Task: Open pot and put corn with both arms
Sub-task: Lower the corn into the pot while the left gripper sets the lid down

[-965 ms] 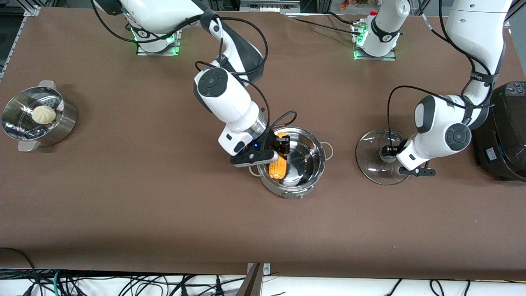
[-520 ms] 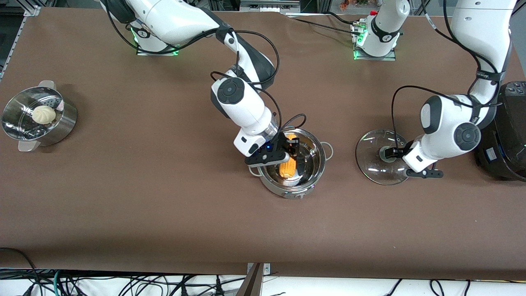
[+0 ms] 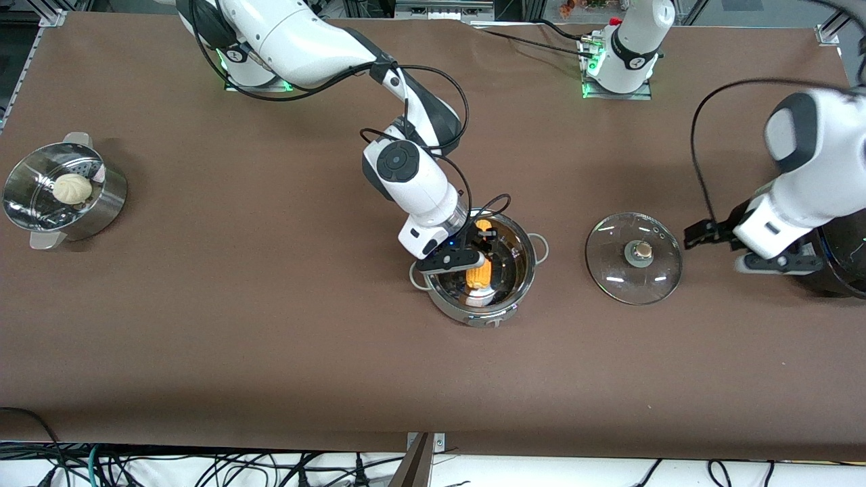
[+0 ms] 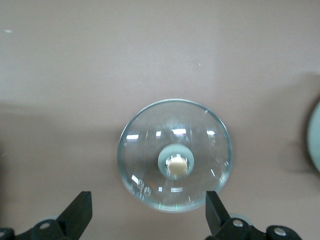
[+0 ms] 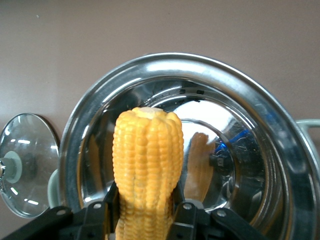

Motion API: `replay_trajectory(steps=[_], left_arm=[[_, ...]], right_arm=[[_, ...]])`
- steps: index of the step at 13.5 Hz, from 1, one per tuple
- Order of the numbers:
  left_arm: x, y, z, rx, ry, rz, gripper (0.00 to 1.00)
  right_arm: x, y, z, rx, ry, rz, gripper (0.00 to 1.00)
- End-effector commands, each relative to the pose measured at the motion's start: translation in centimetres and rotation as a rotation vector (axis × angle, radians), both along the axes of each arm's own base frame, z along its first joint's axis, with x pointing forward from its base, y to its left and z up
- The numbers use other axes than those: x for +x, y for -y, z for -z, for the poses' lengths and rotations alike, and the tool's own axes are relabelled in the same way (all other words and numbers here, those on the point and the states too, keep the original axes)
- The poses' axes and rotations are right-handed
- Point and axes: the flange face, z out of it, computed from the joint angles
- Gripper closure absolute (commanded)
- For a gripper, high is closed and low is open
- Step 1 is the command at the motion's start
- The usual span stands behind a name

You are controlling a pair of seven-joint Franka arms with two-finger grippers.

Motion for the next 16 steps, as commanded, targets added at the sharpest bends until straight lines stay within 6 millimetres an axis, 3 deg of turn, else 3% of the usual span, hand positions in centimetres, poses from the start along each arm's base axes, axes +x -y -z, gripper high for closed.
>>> replay_trajectory(steps=[1,2,3,4,6,9,12,13,16], left_arm=[[0.0,-2.2,-7.6,0.013,-0.019,-0.024,0.0],[-0.4,-2.3,-10.4,0.016,0.01,-0.031,0.0],[-1.0,-2.3,-12.3,0.025,0.025,-0.045,0.0],[-1.9,-2.2,-13.4,0.027,0.014,-0.061,0.0],[-3.0,-2.2,-15.0,0.029,0.018,-0.07,0.0],[-2.7,-2.3,-16.4,0.033,0.048,-0.072,0.0],[-2.4,-2.1,-16.5,0.035,0.053,-0.064,0.0],[-2.4,-2.2,-17.7,0.036,0.077,-0.065,0.0],[-2.6,-1.9,-18.7,0.031,0.083,-0.065,0.0]], right_arm=[[0.4,-0.5,0.5,0.015,0.012,0.011,0.55],[0.4,-0.5,0.5,0.016,0.012,0.012,0.43],[0.2,-0.7,0.6,0.012,0.008,0.01,0.18],[-0.4,-1.3,0.5,0.005,0.017,-0.005,0.0],[-0.5,-1.4,0.5,-0.038,0.058,-0.036,0.0],[-0.4,-0.7,-0.8,-0.077,0.04,-0.045,0.0],[1.2,3.8,-9.9,-0.15,0.012,-0.05,0.0],[2.0,6.7,-13.0,-0.176,-0.014,-0.033,0.0],[3.8,15.5,-17.7,-0.266,-0.129,-0.147,0.0]])
